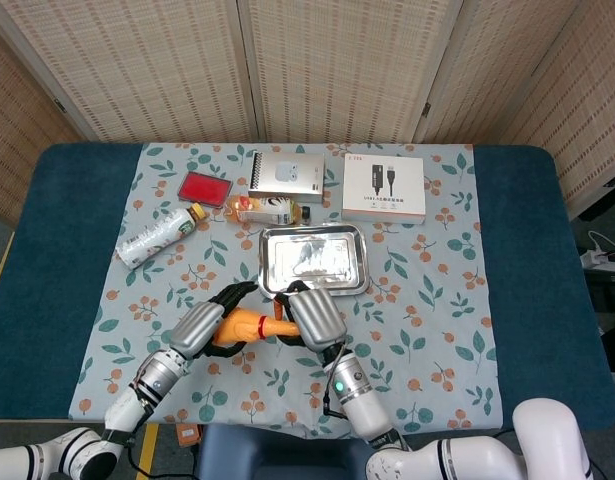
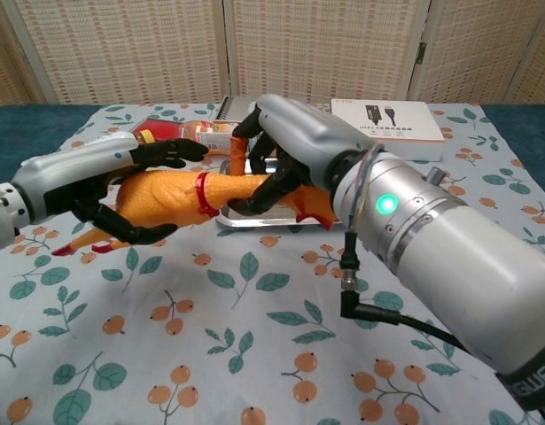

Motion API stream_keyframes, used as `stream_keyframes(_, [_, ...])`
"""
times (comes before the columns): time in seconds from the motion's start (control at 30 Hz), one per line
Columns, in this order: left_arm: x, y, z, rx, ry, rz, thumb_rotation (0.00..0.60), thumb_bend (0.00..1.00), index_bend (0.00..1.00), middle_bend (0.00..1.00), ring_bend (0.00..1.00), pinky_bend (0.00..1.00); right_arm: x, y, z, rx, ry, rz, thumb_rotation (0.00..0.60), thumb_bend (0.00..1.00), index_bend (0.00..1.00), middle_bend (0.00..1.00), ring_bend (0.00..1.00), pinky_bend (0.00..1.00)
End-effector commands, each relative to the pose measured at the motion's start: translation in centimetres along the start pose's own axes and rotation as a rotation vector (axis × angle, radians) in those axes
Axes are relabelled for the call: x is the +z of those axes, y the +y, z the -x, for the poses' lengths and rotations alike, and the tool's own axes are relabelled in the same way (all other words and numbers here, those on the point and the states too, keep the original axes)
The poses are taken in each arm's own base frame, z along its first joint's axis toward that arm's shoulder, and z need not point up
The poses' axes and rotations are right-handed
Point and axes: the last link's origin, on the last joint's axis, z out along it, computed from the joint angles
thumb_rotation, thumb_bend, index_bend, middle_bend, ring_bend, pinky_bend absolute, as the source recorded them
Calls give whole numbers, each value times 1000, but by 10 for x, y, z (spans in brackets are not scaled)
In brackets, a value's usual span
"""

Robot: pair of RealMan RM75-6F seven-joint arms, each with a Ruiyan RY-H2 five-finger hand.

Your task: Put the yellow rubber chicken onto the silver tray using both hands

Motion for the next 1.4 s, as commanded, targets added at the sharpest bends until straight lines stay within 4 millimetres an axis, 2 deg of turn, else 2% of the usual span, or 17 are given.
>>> stream_keyframes(0.03, [2, 1, 0, -34, 104, -31, 600, 678, 683, 591, 561, 792, 0, 1, -1, 5, -1, 4, 600, 273, 969, 793, 889, 1000])
stream_keyframes(0.1, [2, 2, 0, 12, 131, -24, 600, 789, 797, 713, 684, 922, 0, 2, -2, 7, -3, 8, 600, 273, 969, 792, 889, 1000])
stream_keyframes(0.2, [0, 4, 3, 90, 167, 3, 600, 852, 838, 763, 762, 994, 0, 4, -2, 6, -4, 11, 600, 273, 969, 792, 889, 1000])
stream_keyframes(0.33, [-2, 7, 8, 117, 161, 18, 600, 863, 858, 798, 799, 1000, -1, 5, -3, 8, -4, 13, 600, 273, 969, 792, 889, 1000])
stream_keyframes(0.47, [-2, 9, 9, 64, 131, 7, 600, 839, 857, 787, 780, 994, -1, 5, -5, 7, 2, 12, 600, 273, 969, 792, 889, 1000])
stream_keyframes(0.5, [-3, 9, 9, 51, 114, 8, 600, 807, 847, 773, 729, 945, -1, 6, -6, 6, 4, 13, 600, 273, 969, 792, 889, 1000])
stream_keyframes(0.57, [-4, 8, 9, 49, 82, 11, 600, 697, 739, 685, 572, 724, -2, 6, -7, 6, 9, 13, 600, 273, 969, 792, 889, 1000])
stream_keyframes(0.6, [-5, 7, 10, 54, 48, 19, 600, 629, 596, 565, 450, 558, -2, 6, -8, 5, 11, 13, 600, 273, 969, 792, 889, 1000])
stream_keyframes(0.63, [-6, 6, 11, 52, 19, 22, 600, 561, 352, 350, 261, 371, -2, 7, -9, 3, 11, 14, 600, 273, 969, 793, 889, 1000])
stream_keyframes(0.67, [-7, 5, 11, 49, -10, 22, 600, 518, 165, 172, 117, 230, -2, 7, -9, 3, 12, 15, 600, 273, 969, 793, 889, 1000])
stream_keyframes(0.7, [-7, 5, 11, 44, -36, 23, 600, 488, 61, 68, 37, 132, -2, 8, -9, 4, 13, 17, 600, 273, 969, 793, 889, 1000])
stream_keyframes(0.73, [-7, 5, 8, 28, -50, 24, 600, 452, 3, 5, 0, 54, -3, 9, -10, 3, 14, 20, 600, 273, 969, 793, 889, 1000])
stream_keyframes(0.8, [-6, 4, 1, 14, -40, 37, 600, 395, 0, 0, 0, 1, -3, 13, -12, 2, 16, 28, 600, 273, 969, 793, 889, 1000])
stream_keyframes(0.9, [-6, -4, -12, 49, -33, 37, 600, 338, 0, 0, 0, 0, -3, 19, -16, 11, 22, 40, 600, 273, 969, 793, 889, 1000])
stream_keyframes(1.17, [-1, -45, -55, 136, 78, -68, 600, 325, 0, 0, 0, 0, -4, 44, -42, 51, 32, 89, 600, 273, 969, 794, 889, 1000])
stream_keyframes(1.4, [-17, -65, -88, 125, 189, -100, 600, 329, 0, 0, 0, 0, 5, 73, -46, 44, 70, 142, 600, 273, 969, 794, 889, 1000])
